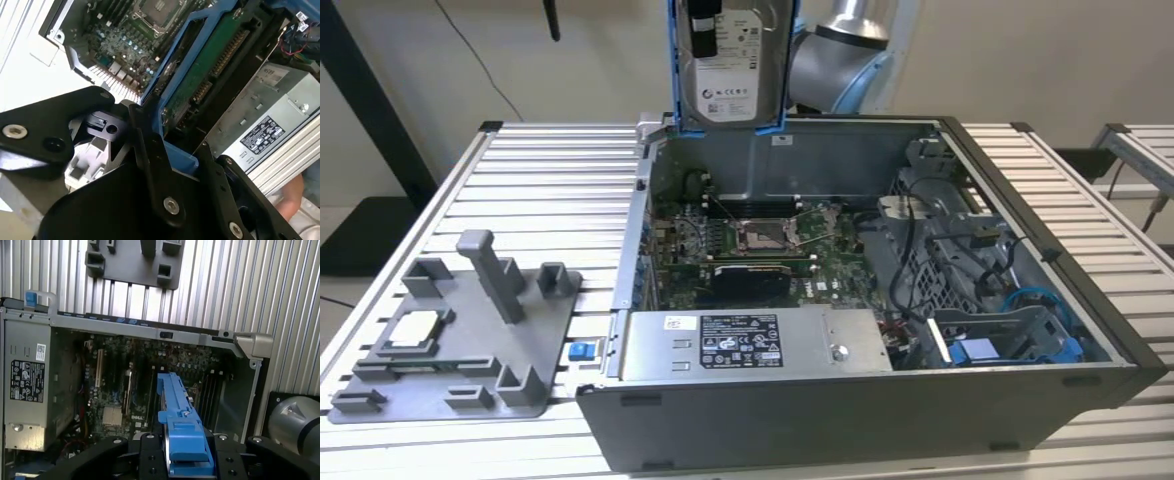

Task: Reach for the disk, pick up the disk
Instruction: 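Pick up the disk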

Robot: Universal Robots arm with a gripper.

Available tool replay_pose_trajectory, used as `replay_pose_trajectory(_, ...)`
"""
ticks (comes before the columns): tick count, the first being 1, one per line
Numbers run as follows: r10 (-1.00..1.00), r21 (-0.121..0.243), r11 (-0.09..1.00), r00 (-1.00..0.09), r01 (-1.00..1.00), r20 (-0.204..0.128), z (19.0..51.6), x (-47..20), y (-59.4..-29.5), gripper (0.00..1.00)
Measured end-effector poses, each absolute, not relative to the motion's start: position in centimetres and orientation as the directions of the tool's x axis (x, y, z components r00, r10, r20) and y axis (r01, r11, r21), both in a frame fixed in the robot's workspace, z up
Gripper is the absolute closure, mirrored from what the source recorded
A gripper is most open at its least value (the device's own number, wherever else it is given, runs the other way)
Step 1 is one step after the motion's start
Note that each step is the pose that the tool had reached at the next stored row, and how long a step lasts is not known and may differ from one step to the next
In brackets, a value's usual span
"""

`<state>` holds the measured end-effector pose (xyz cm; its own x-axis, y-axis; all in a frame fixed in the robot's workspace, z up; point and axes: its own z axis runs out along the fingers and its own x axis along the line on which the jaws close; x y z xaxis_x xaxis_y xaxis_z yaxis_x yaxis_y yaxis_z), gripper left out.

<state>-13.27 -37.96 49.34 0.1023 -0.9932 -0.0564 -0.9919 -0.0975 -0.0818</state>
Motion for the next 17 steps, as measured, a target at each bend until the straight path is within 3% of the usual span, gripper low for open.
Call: replay_pose_trajectory(17, -0.993, -0.082, -0.097, 0.102, -0.992, -0.056, 49.3, -6.7, -38.0, 1.0)
